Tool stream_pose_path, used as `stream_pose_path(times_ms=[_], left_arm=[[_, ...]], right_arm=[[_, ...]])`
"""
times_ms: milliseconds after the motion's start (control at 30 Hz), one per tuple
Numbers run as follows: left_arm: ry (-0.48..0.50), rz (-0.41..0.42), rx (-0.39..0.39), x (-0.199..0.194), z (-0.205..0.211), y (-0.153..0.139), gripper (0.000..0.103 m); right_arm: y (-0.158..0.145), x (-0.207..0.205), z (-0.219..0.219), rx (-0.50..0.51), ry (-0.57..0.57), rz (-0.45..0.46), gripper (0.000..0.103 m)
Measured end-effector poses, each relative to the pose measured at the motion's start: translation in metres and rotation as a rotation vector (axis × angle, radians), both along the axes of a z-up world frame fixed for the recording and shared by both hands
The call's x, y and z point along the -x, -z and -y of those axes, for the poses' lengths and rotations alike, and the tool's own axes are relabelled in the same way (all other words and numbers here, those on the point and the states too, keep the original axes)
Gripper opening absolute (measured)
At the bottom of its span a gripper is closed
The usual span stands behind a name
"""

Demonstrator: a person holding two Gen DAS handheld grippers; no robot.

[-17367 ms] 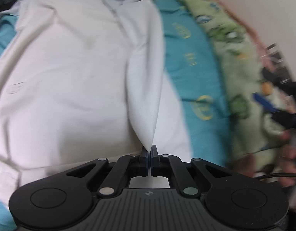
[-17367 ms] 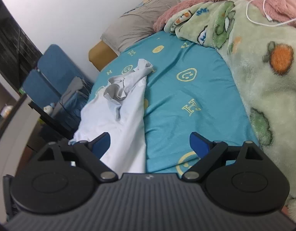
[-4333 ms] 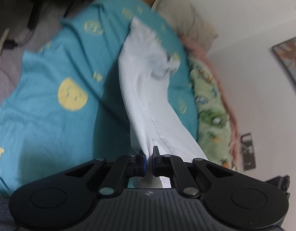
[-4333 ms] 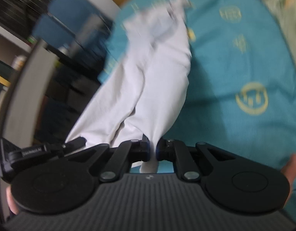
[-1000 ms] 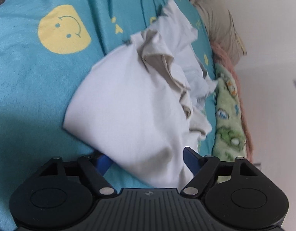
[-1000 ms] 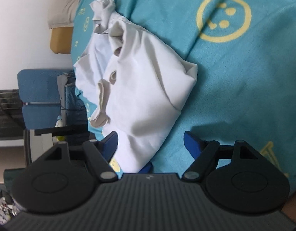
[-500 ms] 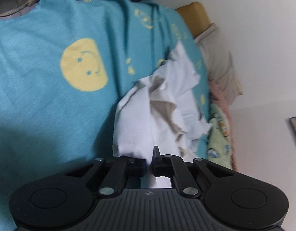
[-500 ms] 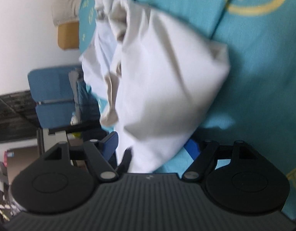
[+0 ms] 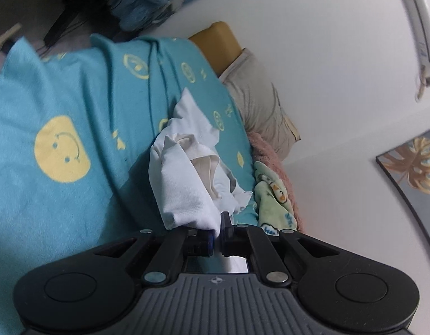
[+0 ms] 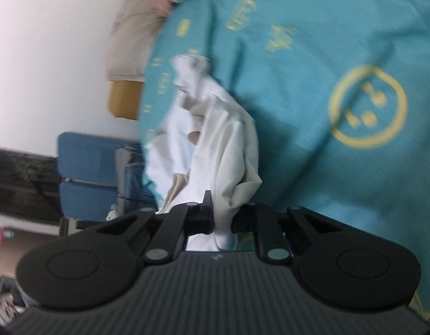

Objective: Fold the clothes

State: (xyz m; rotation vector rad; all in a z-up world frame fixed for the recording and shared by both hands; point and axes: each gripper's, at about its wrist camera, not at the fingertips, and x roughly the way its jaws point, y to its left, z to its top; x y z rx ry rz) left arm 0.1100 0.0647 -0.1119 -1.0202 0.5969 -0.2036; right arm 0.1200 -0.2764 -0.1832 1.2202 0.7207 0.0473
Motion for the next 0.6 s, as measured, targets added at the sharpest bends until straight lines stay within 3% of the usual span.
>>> stream_pose_path(times_ms=[267, 600], left_arm=[[0.035, 0.064, -0.078, 0.042, 0.008, -0.052, 0.004], [0.089, 0.036, -0.111, 0.130, 0.005, -0.113, 0.004]], right_arm=[[-0.053, 0.020, 0.008, 0.059, -0.060, 0.090, 0.011], [-0.122, 0.122, 0.007, 0.142, -0.103, 0.092, 0.011]])
